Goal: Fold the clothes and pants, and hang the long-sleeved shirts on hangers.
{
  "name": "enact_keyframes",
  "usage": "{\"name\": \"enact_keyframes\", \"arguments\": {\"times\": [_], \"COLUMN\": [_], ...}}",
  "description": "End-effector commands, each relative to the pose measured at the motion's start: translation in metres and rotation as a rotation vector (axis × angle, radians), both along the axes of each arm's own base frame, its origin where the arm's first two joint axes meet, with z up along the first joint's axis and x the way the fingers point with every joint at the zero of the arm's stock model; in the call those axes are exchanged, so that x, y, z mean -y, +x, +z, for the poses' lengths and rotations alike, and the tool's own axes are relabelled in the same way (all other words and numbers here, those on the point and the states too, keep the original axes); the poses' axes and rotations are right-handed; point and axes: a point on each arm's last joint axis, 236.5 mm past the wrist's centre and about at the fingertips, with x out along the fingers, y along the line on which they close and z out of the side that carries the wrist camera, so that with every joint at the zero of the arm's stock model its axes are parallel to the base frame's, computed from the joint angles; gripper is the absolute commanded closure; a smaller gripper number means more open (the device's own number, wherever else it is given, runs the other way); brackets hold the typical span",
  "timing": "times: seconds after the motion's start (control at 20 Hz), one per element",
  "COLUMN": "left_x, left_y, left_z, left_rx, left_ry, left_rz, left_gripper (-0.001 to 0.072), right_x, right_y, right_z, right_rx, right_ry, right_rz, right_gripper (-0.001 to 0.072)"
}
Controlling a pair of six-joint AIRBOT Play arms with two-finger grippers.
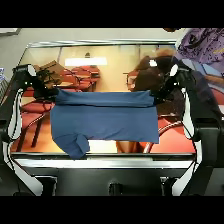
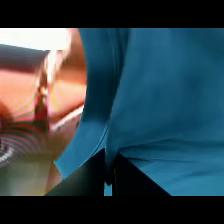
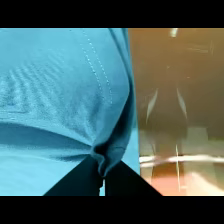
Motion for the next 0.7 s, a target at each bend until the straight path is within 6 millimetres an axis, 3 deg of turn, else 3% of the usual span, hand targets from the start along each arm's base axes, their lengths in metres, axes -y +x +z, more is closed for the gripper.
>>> {"name": "enact_keyframes", "arguments": {"times": [0.0,0.2,0.25,0.3,0.35,0.4,0.55,0.65], "left_x": [-0.002,-0.002,-0.002,-0.002,-0.002,-0.003,-0.017,-0.032], "left_y": [-0.022,-0.023,-0.022,-0.022,-0.022,-0.021,-0.012,-0.02], "left_z": [-0.013,-0.019,-0.019,-0.018,-0.017,-0.013,0.023,0.058], "left_rx": [-0.111,-0.125,-0.122,-0.121,-0.118,-0.109,-0.022,0.027], "left_ry": [0.006,0.005,0.005,0.006,0.006,0.007,0.013,-0.014], "left_rz": [-0.004,-0.005,-0.004,-0.001,0.0,0.001,0.032,0.088], "left_gripper": [0.069,0.0688,0.0651,0.0458,0.0206,0.0082,0.0083,0.0083], "right_x": [-0.001,-0.001,-0.001,-0.001,-0.001,-0.001,0.002,0.026], "right_y": [-0.007,-0.02,-0.019,-0.019,-0.017,-0.013,0.004,0.004], "right_z": [-0.004,-0.011,-0.012,-0.011,-0.009,-0.003,0.043,0.083], "right_rx": [-0.036,-0.108,-0.106,-0.102,-0.09,-0.067,0.09,0.181], "right_ry": [-0.002,-0.003,-0.002,-0.002,-0.002,0.001,-0.008,-0.085], "right_rz": [-0.014,-0.022,-0.022,-0.023,-0.024,-0.026,-0.002,0.048], "right_gripper": [0.0688,0.0674,0.0589,0.0432,0.0242,0.0123,0.0089,0.0087]}}
